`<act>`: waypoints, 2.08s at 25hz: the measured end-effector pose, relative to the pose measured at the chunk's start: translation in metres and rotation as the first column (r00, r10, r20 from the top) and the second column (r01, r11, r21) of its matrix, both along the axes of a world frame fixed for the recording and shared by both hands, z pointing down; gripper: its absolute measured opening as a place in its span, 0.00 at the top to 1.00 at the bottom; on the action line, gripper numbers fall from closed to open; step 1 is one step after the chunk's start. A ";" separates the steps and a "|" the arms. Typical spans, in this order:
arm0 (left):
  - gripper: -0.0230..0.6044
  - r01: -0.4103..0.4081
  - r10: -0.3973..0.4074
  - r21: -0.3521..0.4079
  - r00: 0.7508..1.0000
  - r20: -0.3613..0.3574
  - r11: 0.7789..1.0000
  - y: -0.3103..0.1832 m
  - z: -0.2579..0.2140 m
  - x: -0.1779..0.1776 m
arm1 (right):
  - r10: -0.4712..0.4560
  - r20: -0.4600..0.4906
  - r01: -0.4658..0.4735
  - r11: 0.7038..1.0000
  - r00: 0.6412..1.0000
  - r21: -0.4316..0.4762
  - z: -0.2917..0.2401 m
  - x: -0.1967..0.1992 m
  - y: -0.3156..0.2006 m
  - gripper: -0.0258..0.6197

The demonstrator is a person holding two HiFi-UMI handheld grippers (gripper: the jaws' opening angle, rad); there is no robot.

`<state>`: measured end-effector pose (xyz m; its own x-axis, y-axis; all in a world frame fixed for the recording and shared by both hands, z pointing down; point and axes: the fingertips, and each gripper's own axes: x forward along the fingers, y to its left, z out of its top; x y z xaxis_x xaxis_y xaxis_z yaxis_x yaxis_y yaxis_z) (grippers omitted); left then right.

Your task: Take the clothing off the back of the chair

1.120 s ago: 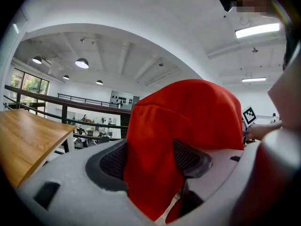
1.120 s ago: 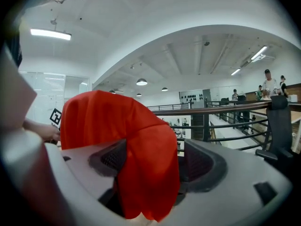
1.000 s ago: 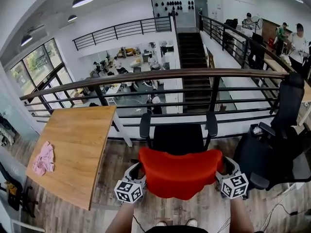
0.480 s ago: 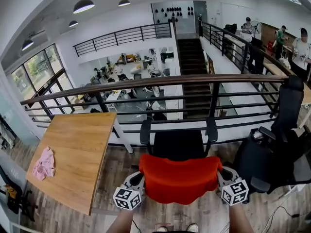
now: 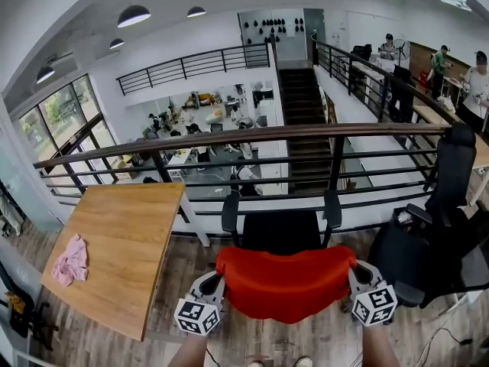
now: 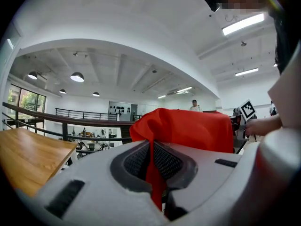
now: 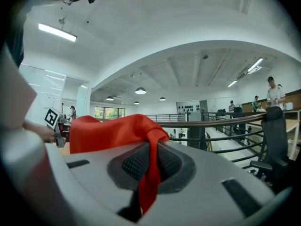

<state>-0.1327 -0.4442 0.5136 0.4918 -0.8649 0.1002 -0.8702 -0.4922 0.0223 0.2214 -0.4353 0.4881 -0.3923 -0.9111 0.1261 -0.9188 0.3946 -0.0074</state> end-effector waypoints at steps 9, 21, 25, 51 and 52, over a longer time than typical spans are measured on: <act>0.93 0.002 0.006 0.151 0.999 -0.048 0.989 0.024 -0.066 0.002 | -0.011 -0.005 0.011 0.993 1.000 0.120 -0.055 0.002 0.025 0.92; 0.93 0.031 0.001 0.298 0.994 -0.108 0.954 0.059 -0.133 -0.005 | -0.043 -0.010 0.045 0.965 0.999 0.260 -0.113 -0.023 0.058 0.92; 0.93 0.025 0.017 0.334 0.992 -0.123 0.942 0.073 -0.155 0.001 | -0.057 0.000 0.054 0.955 0.998 0.293 -0.128 -0.023 0.071 0.92; 0.92 0.030 0.015 0.243 0.983 -0.181 0.970 0.144 -0.118 0.000 | -0.138 0.019 0.129 0.960 0.990 0.247 -0.106 -0.061 0.154 0.92; 0.92 0.029 0.013 0.228 0.984 -0.178 0.973 0.145 -0.111 0.001 | -0.131 0.023 0.122 0.965 0.991 0.231 -0.098 -0.061 0.155 0.92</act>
<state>-0.1317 -0.2995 0.4031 0.4766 -0.8586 -0.1887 -0.8664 -0.4951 0.0644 0.1608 -0.2806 0.3904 -0.5068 -0.8566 -0.0966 -0.8620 0.5029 0.0626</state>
